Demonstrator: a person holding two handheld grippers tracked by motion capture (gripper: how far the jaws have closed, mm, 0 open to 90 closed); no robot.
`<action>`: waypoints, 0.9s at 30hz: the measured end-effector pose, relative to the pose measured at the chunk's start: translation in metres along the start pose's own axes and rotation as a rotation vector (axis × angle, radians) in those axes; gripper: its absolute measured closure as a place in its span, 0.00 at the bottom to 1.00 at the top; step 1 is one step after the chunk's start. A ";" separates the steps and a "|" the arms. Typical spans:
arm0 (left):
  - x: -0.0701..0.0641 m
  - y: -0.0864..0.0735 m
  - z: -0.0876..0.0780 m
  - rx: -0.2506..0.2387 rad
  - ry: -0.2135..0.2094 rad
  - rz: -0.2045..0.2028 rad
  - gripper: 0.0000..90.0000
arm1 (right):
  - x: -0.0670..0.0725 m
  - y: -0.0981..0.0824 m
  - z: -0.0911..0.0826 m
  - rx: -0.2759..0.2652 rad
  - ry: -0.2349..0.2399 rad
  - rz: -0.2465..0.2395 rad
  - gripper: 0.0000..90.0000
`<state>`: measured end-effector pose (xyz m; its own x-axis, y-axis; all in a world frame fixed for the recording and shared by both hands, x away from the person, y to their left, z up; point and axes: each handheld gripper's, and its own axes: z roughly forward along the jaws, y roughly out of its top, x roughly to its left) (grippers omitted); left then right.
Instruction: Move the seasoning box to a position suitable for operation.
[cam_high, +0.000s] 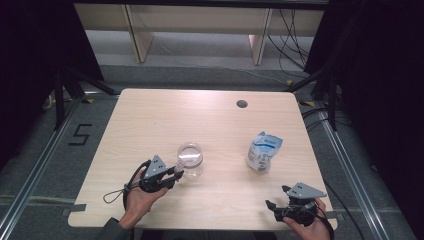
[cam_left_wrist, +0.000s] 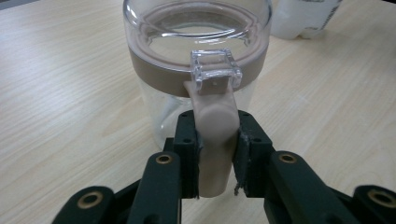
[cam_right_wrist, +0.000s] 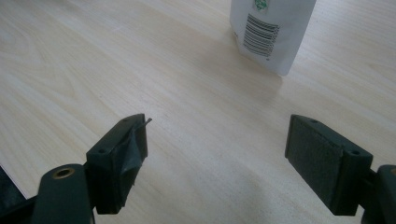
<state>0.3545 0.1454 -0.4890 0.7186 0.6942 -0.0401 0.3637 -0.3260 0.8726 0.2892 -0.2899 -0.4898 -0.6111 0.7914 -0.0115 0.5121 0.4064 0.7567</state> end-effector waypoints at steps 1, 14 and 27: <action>0.000 0.000 0.000 0.000 0.000 0.000 0.81 | 0.000 0.000 0.000 0.000 0.000 0.000 0.24; -0.015 0.001 0.010 -0.031 -0.187 0.095 0.81 | 0.000 -0.001 -0.001 -0.002 -0.007 -0.001 0.25; -0.020 0.004 0.019 -0.049 -0.322 0.190 0.81 | 0.002 -0.001 -0.001 -0.003 0.007 -0.012 0.26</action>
<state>0.3524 0.1181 -0.4942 0.9229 0.3846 -0.0195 0.1827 -0.3927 0.9013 0.2870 -0.2891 -0.4903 -0.6214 0.7833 -0.0160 0.5029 0.4144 0.7585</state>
